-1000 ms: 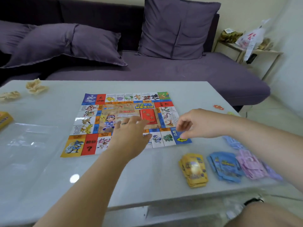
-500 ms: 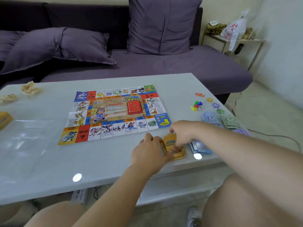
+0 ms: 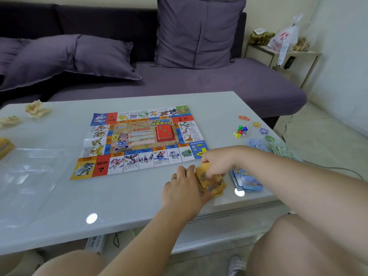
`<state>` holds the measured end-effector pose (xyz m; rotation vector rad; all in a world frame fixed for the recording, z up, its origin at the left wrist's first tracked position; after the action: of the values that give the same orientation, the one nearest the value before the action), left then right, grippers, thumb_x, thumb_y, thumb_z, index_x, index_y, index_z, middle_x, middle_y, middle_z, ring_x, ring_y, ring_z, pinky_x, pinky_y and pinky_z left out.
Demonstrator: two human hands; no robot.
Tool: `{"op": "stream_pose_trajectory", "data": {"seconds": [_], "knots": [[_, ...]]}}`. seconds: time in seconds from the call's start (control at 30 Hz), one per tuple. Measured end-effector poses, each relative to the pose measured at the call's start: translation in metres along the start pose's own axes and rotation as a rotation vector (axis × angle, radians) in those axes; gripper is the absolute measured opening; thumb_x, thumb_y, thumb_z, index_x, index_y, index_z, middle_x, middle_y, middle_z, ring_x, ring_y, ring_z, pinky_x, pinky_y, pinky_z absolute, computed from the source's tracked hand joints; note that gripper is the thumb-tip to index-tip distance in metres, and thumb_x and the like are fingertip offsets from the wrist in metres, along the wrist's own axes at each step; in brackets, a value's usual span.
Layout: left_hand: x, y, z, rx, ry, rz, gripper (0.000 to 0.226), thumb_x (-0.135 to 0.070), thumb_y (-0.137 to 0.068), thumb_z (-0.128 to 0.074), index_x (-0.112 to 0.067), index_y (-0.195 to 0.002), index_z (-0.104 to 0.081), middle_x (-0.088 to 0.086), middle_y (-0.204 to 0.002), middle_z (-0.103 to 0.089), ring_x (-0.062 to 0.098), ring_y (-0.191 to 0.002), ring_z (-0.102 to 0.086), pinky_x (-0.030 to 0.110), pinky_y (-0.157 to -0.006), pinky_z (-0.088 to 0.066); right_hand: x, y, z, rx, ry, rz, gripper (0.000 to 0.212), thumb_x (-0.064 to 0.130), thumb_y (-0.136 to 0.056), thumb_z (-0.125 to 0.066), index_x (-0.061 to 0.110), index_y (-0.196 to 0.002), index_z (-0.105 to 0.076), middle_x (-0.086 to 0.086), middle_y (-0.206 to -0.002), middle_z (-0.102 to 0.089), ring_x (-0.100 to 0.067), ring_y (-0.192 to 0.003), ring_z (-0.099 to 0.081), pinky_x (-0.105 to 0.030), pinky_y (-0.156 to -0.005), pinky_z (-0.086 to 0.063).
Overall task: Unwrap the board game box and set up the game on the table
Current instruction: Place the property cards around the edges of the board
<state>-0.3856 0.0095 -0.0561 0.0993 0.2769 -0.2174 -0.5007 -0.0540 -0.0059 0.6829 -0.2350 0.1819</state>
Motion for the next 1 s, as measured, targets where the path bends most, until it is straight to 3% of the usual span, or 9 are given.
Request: {"op": "stream_pose_trajectory", "data": {"seconds": [0.13,0.23,0.47,0.57,0.63,0.77,0.83,0.9,1.0], "knots": [[0.005,-0.006,0.001,0.017,0.296,0.069,0.086,-0.058,-0.086,-0.051,-0.024,-0.149,-0.004,0.000,-0.135,-0.041,0.022,-0.123,-0.045,0.037,-0.099,-0.041,-0.008,0.011,0.011,-0.061,-0.183,0.070,0.013,0.006,-0.090,-0.058,0.006,-0.103,-0.056,-0.008,-0.086,-0.052,-0.012,-0.065,-0.051,-0.012,-0.049,-0.042],[0.009,-0.012,0.003,-0.006,0.585,0.119,0.081,-0.049,-0.086,-0.058,-0.028,-0.149,-0.011,-0.006,-0.112,-0.053,0.019,-0.104,-0.056,0.040,-0.090,-0.048,-0.015,0.016,0.016,-0.103,-0.350,0.104,0.017,0.007,-0.091,-0.058,0.011,-0.106,-0.053,-0.006,-0.095,-0.058,-0.015,-0.076,-0.059,-0.017,-0.063,-0.050],[0.003,-0.014,-0.001,-0.033,0.409,0.089,0.066,-0.039,-0.086,-0.063,-0.031,-0.142,-0.029,-0.010,-0.102,-0.056,0.017,-0.099,-0.057,0.034,-0.083,-0.048,-0.023,0.006,-0.004,-0.163,-0.338,0.119,0.019,0.010,-0.090,-0.059,0.010,-0.109,-0.056,-0.002,-0.092,-0.057,-0.019,-0.083,-0.056,-0.035,-0.075,-0.051],[0.001,-0.018,0.003,-0.042,0.777,0.102,0.059,-0.020,-0.084,-0.066,-0.026,-0.137,-0.041,-0.009,-0.086,-0.055,0.010,-0.074,-0.058,0.019,-0.060,-0.047,-0.025,0.008,0.003,-0.240,-0.290,0.162,0.018,0.012,-0.091,-0.057,0.015,-0.110,-0.056,0.005,-0.089,-0.056,-0.018,-0.086,-0.056,-0.030,-0.075,-0.047],[0.001,-0.022,0.010,-0.064,1.093,0.147,0.056,-0.009,-0.084,-0.066,-0.021,-0.134,-0.045,-0.001,-0.090,-0.059,0.010,-0.072,-0.061,0.015,-0.054,-0.049,-0.025,0.012,0.013,-0.291,-0.287,0.203,0.015,0.011,-0.093,-0.055,0.014,-0.107,-0.058,-0.001,-0.099,-0.063,-0.021,-0.088,-0.061,-0.032,-0.080,-0.050],[-0.003,-0.027,0.022,0.008,1.719,0.190,0.049,0.002,-0.086,-0.058,-0.017,-0.130,-0.047,0.014,-0.101,-0.067,0.029,-0.080,-0.069,0.045,-0.073,-0.055,-0.019,0.025,0.027,-0.315,-0.358,0.304,0.028,0.004,-0.095,-0.050,0.010,-0.120,-0.061,-0.007,-0.110,-0.067,-0.007,-0.077,-0.063,-0.016,-0.067,-0.051],[-0.008,-0.028,0.026,0.072,1.811,0.135,0.039,0.000,-0.087,-0.056,-0.013,-0.124,-0.052,0.014,-0.095,-0.069,0.029,-0.077,-0.069,0.046,-0.072,-0.055,-0.013,0.033,0.030,-0.322,-0.346,0.360,0.032,0.006,-0.095,-0.051,0.016,-0.123,-0.061,-0.001,-0.110,-0.067,-0.001,-0.077,-0.061,-0.014,-0.067,-0.050],[-0.009,-0.030,0.026,0.098,1.854,0.137,0.031,-0.002,-0.090,-0.051,-0.008,-0.120,-0.055,0.015,-0.090,-0.069,0.029,-0.072,-0.069,0.042,-0.064,-0.057,-0.018,0.038,0.034,-0.358,-0.277,0.370,0.036,0.015,-0.093,-0.057,0.020,-0.129,-0.057,0.006,-0.117,-0.064,-0.006,-0.095,-0.061,-0.018,-0.082,-0.049],[-0.003,-0.038,0.024,0.066,1.927,0.240,0.024,-0.005,-0.092,-0.048,-0.008,-0.115,-0.057,0.011,-0.077,-0.071,0.028,-0.062,-0.069,0.038,-0.055,-0.058,-0.047,0.043,0.036,-0.340,0.012,0.228,0.053,0.027,-0.089,-0.063,0.018,-0.138,-0.045,0.004,-0.126,-0.058,-0.011,-0.112,-0.054,-0.019,-0.089,-0.040]]}}
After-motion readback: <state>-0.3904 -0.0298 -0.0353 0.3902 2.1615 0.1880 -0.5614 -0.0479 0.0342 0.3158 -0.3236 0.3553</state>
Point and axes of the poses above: each hand's wrist, its own y-axis away from the middle knuckle, its own z-axis out of the back of the hand, x = y × z, the point moved 2 cm from there along -y, towards the middle knuckle
